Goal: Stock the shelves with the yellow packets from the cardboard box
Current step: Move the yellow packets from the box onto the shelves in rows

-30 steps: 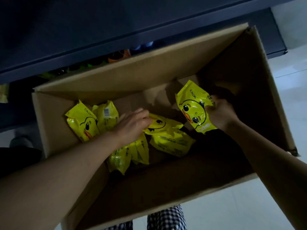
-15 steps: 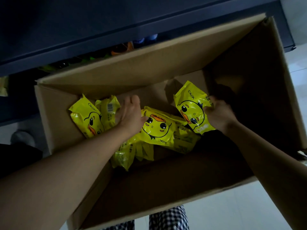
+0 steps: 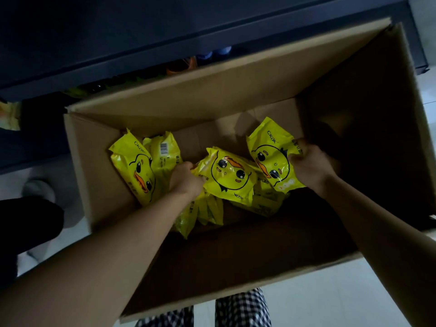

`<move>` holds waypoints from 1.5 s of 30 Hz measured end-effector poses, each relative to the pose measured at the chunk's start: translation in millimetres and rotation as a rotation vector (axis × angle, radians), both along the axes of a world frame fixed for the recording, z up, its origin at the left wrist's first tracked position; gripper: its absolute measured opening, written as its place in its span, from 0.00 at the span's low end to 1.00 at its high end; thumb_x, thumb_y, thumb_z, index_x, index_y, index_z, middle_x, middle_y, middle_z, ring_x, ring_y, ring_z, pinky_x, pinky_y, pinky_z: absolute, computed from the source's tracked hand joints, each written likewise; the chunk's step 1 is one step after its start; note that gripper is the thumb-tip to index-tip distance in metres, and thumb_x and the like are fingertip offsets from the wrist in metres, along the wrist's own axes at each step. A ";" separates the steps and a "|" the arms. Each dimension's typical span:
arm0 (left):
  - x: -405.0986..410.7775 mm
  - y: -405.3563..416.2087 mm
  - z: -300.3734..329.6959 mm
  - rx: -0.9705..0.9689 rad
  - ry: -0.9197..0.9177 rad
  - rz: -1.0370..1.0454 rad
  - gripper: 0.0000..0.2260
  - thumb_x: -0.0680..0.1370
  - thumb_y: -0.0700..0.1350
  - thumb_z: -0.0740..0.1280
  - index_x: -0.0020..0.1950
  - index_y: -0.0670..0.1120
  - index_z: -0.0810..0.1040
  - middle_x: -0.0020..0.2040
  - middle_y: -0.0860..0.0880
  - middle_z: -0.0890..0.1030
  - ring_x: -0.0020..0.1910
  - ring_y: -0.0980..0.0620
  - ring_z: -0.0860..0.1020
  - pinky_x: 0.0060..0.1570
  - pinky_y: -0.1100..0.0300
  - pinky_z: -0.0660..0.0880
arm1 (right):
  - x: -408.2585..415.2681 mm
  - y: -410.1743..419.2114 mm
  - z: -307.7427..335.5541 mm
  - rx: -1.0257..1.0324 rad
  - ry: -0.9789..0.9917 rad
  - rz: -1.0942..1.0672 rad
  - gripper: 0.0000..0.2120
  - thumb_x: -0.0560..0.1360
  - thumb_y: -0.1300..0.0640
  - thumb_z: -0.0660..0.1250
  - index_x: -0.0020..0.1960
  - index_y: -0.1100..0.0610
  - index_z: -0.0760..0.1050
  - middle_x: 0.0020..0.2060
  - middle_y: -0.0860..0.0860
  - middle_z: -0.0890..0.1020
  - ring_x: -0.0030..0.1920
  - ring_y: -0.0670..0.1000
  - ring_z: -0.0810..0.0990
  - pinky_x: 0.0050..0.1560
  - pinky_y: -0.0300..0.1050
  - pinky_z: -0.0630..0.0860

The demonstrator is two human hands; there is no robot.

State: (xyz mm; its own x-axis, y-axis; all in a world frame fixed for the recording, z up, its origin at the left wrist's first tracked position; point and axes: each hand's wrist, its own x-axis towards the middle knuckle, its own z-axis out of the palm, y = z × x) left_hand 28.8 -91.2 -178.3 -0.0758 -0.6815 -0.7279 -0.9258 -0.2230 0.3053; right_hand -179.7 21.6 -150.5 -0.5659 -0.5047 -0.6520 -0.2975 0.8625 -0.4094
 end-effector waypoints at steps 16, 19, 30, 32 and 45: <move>-22.9 -24.3 -1.7 -0.152 0.050 -0.388 0.26 0.72 0.36 0.72 0.67 0.46 0.68 0.62 0.45 0.77 0.61 0.44 0.75 0.57 0.55 0.73 | 7.6 7.6 -4.9 -0.049 -0.028 0.001 0.19 0.77 0.63 0.58 0.68 0.57 0.67 0.54 0.60 0.78 0.43 0.56 0.75 0.42 0.44 0.69; 0.5 -11.7 -0.9 -0.072 -0.020 -0.267 0.29 0.71 0.40 0.74 0.67 0.44 0.64 0.62 0.42 0.75 0.62 0.42 0.74 0.57 0.53 0.72 | 8.9 9.3 -5.4 -0.053 -0.041 0.004 0.21 0.77 0.64 0.58 0.70 0.57 0.65 0.57 0.61 0.77 0.44 0.54 0.74 0.41 0.42 0.67; 3.6 4.2 1.1 -0.083 0.030 -0.244 0.02 0.78 0.42 0.65 0.48 0.47 0.73 0.46 0.47 0.77 0.44 0.48 0.74 0.39 0.61 0.65 | 7.4 3.3 -3.6 -0.061 -0.036 -0.017 0.07 0.75 0.63 0.59 0.52 0.59 0.72 0.36 0.54 0.74 0.40 0.55 0.72 0.35 0.42 0.65; -2.0 2.9 6.9 -0.135 0.045 -0.281 0.04 0.79 0.42 0.64 0.53 0.46 0.74 0.50 0.46 0.79 0.49 0.45 0.77 0.42 0.58 0.68 | 6.3 2.8 3.9 -0.063 -0.036 -0.013 0.07 0.76 0.63 0.59 0.52 0.56 0.72 0.34 0.52 0.73 0.39 0.54 0.71 0.32 0.42 0.63; 1.1 -23.3 134.9 -0.361 0.137 -0.364 0.06 0.78 0.41 0.64 0.52 0.47 0.80 0.50 0.43 0.83 0.51 0.41 0.79 0.44 0.54 0.73 | -14.2 -4.7 135.6 -0.237 0.108 0.076 0.08 0.77 0.62 0.60 0.55 0.57 0.73 0.45 0.57 0.79 0.40 0.54 0.75 0.34 0.43 0.64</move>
State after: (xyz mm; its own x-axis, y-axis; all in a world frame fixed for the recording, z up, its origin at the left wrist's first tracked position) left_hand 29.8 -114.5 -43.4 -0.4320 -0.7987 -0.4188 -0.8699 0.2465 0.4272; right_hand -193.9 16.9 -14.9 -0.5807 -0.6793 -0.4487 -0.4103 0.7202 -0.5594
